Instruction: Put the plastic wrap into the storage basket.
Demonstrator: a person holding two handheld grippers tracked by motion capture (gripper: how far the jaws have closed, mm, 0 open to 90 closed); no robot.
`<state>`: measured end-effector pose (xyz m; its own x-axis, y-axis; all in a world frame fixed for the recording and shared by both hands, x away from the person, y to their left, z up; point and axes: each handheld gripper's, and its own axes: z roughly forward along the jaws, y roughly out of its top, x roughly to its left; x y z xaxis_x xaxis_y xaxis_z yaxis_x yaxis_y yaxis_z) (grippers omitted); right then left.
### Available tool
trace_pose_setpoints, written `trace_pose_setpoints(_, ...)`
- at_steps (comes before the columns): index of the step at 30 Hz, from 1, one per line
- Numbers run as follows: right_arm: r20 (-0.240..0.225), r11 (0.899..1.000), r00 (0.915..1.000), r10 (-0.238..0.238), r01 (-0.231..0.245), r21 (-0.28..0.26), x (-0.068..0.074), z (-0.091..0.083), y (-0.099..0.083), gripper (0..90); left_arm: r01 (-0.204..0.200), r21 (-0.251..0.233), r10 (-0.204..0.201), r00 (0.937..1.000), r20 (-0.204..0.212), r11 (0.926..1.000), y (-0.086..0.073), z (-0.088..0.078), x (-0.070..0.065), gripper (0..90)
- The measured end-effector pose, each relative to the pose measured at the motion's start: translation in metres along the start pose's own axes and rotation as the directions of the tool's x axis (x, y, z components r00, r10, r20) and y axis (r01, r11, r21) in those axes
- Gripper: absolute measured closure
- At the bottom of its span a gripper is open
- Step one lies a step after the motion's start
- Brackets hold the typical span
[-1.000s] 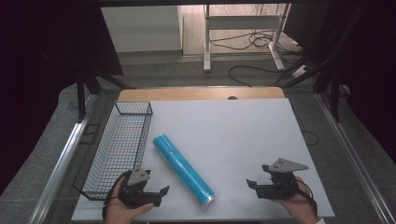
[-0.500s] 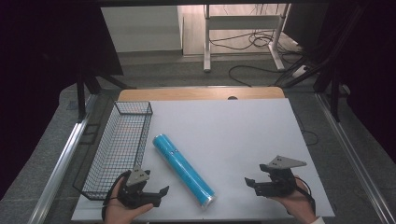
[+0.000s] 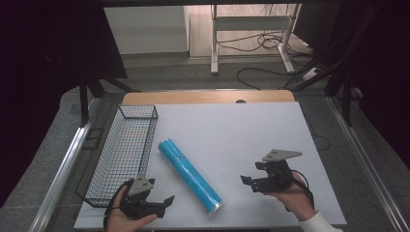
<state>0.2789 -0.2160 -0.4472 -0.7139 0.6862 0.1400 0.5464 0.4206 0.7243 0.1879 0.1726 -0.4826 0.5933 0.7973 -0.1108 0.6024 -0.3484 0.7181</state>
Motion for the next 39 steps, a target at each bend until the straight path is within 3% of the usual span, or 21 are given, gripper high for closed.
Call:
trace_pose_setpoints(8,-0.038,0.999,0.9992,-0.011,0.013,0.047,0.011,0.020,0.025,24.1,0.009,0.002,-0.009,1.0000,0.000,1.0000,0.000,-0.001,0.000,13.4)
trace_pose_setpoints(12,-0.066,0.994,0.9973,-0.033,0.039,0.098,0.023,0.038,0.047,24.0,0.002,0.006,-0.002,1.0000,0.003,1.0000,-0.001,-0.002,0.000,13.4)
trace_pose_setpoints(19,-0.092,0.985,0.9950,-0.040,0.055,0.164,0.035,0.064,0.066,22.8,-0.003,0.011,0.003,0.9999,0.010,0.9999,-0.002,-0.001,-0.001,13.4)
trace_pose_setpoints(29,-0.150,0.958,0.9872,-0.055,0.095,0.271,0.068,0.114,0.082,21.4,0.004,0.016,-0.004,1.0000,0.006,0.9999,-0.006,-0.001,0.002,13.5)
trace_pose_setpoints(32,-0.146,0.946,0.9870,-0.067,0.109,0.304,0.078,0.127,0.082,20.6,-0.004,0.019,0.004,0.9999,0.011,0.9998,-0.006,0.000,0.001,13.4)
trace_pose_setpoints(34,-0.141,0.944,0.9877,-0.067,0.109,0.312,0.080,0.131,0.082,20.4,-0.004,0.020,0.004,0.9999,0.011,0.9998,-0.006,-0.001,0.001,13.4)
trace_pose_setpoints(36,-0.135,0.930,0.9879,-0.078,0.120,0.348,0.087,0.143,0.080,20.2,0.003,0.017,-0.003,0.9999,0.010,0.9999,-0.007,-0.001,0.001,13.4)
trace_pose_setpoints(39,-0.130,0.922,0.9883,-0.080,0.123,0.367,0.091,0.150,0.079,20.1,0.001,0.019,-0.001,0.9999,0.010,0.9998,-0.007,-0.001,0.001,13.4)
